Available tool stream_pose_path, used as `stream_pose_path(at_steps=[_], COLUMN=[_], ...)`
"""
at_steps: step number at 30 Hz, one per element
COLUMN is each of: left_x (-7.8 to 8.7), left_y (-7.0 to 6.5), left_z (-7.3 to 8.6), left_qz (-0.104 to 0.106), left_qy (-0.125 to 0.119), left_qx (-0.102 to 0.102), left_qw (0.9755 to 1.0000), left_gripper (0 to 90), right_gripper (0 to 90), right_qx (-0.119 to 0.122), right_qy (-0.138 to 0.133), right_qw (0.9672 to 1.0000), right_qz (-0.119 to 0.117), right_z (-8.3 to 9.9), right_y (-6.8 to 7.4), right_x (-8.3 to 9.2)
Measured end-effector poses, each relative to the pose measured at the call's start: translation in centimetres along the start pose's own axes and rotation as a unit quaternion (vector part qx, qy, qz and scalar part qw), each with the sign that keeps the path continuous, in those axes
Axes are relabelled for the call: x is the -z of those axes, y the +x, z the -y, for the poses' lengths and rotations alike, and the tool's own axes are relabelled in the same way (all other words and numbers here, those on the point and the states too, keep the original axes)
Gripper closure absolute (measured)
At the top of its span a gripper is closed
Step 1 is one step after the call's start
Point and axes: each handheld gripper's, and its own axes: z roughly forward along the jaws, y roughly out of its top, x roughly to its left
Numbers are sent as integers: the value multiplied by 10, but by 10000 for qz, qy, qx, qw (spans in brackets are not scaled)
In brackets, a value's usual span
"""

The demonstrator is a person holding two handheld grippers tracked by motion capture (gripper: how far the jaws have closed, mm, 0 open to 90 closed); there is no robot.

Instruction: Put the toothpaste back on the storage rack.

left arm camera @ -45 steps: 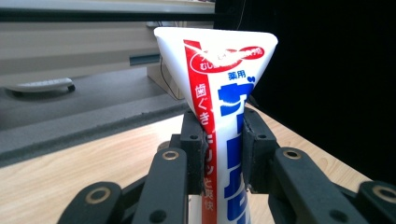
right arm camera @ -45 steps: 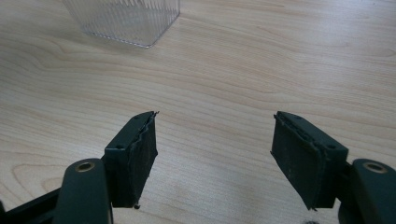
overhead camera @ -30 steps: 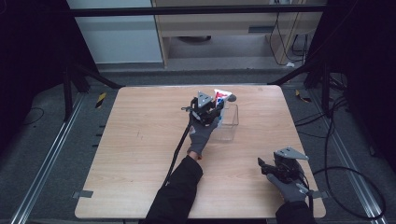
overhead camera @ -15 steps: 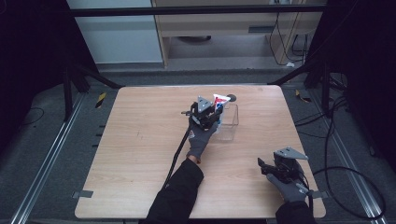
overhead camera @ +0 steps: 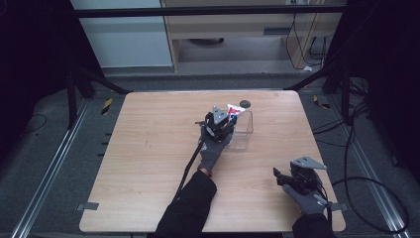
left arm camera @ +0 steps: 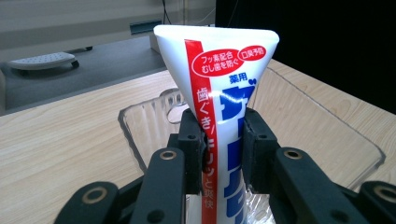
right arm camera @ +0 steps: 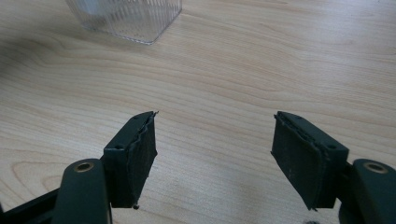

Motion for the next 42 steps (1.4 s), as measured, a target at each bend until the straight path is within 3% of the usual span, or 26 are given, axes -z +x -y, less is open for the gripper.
stream_pose_path(at_steps=[3,13,17,19,24,27,32,36,42], left_x=[-1,0,9,14,31,44,68,88,119], left_y=[0,1,3,3,3,5,12,24,47], left_z=[2,3,-1,-4,-8,-12,-20,-20,-8], left_qz=[74,303,393,410,532,559,422,334,169], left_qy=[41,24,-132,-140,-71,74,319,534,610], left_qx=[-55,50,131,57,-27,-120,-423,-454,-318], left_qw=[9999,9995,9991,9990,9986,9983,9977,9970,9975], left_gripper=[720,700,599,562,450,434,417,417,398], right_gripper=[303,300,299,298,297,296,289,284,278], right_qx=[0,1,18,4,-9,-14,-23,-27,12], right_qy=[0,3,-2,-7,-21,-24,-61,-107,-86], right_qw=[10000,10000,10000,10000,10000,10000,9999,9999,9998], right_qz=[-1,-5,3,7,31,38,96,112,152], right_z=[0,0,0,-1,-1,-1,-1,-1,0], right_y=[0,1,1,1,1,2,1,1,0], right_x=[0,0,0,0,1,2,3,4,4])
